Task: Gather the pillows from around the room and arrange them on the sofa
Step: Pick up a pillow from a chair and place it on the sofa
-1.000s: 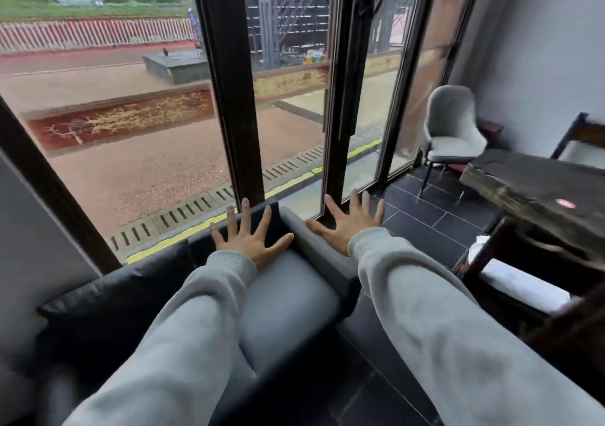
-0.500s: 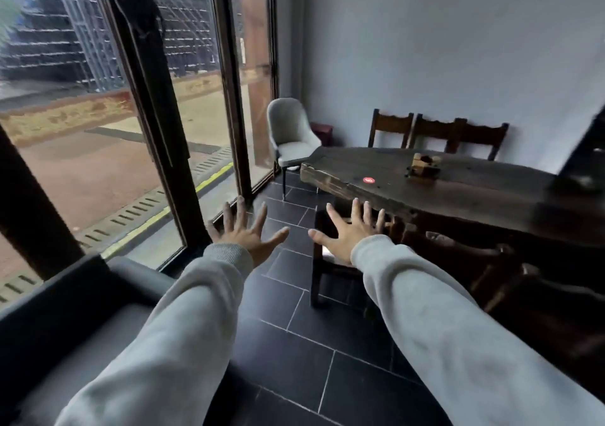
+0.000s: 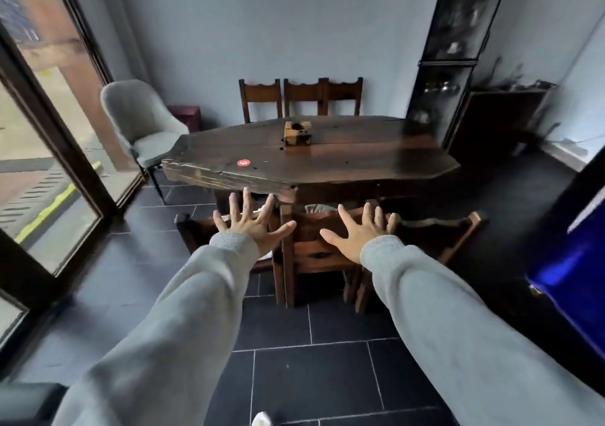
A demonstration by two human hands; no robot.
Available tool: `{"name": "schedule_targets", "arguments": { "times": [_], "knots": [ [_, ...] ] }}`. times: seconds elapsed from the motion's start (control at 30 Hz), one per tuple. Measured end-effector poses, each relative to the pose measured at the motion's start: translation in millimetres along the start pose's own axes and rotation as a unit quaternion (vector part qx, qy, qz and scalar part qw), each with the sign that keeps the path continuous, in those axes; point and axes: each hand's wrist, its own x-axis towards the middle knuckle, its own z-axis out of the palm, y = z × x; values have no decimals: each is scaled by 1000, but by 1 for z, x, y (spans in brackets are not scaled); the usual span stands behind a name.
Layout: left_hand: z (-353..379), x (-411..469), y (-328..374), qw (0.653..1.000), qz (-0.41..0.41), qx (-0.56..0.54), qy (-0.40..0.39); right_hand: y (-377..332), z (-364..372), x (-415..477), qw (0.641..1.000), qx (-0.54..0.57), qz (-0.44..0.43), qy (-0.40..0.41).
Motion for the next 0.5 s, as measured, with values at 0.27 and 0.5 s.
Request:
{"name": "schedule_targets", "arguments": {
  "times": [0.27,0.5],
  "knots": [
    [46,135,49,998,29,-16,-60,49,12,123,996,0,75,-50],
    [81,254,67,992,12,0,-128,37,23,243,991,0,80,-112]
  ]
}}
